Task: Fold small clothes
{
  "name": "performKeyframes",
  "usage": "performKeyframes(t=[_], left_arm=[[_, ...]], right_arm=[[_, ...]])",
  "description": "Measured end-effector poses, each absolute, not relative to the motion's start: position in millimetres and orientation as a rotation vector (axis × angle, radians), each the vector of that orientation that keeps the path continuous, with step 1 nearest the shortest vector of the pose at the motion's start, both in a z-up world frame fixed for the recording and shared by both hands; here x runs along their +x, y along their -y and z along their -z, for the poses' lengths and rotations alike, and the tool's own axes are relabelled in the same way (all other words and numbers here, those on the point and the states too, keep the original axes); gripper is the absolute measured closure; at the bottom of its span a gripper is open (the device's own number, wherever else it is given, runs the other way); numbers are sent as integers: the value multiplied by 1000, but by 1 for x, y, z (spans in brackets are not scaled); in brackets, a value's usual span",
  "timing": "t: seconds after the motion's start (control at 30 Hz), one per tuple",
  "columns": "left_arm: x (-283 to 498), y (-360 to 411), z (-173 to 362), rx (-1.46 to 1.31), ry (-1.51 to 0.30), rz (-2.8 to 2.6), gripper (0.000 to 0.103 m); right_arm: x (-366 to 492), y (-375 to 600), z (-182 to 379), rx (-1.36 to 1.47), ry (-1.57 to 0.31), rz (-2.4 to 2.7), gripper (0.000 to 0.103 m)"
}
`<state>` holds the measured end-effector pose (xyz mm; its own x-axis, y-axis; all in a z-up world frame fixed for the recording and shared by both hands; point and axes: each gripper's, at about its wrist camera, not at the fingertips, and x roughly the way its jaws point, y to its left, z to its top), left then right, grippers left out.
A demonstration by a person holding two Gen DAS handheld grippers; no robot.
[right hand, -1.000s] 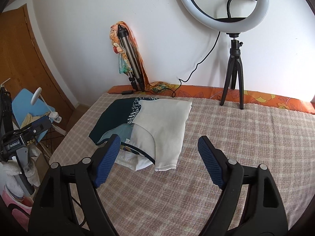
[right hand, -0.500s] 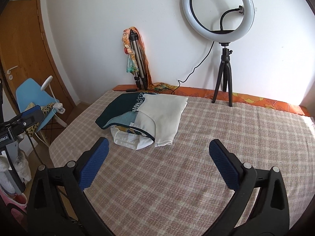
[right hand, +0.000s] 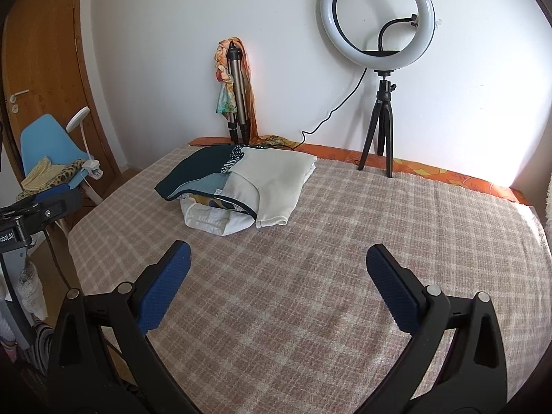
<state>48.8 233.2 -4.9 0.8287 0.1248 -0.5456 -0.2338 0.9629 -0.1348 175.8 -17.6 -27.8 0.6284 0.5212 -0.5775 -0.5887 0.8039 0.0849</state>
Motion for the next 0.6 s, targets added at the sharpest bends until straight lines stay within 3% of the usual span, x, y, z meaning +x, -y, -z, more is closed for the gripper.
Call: performKeyframes(t=[0.6], left_arm=[[52, -225, 26, -132, -592, -235, 0]], right_arm=[[177, 19, 48, -124, -647, -601, 0]])
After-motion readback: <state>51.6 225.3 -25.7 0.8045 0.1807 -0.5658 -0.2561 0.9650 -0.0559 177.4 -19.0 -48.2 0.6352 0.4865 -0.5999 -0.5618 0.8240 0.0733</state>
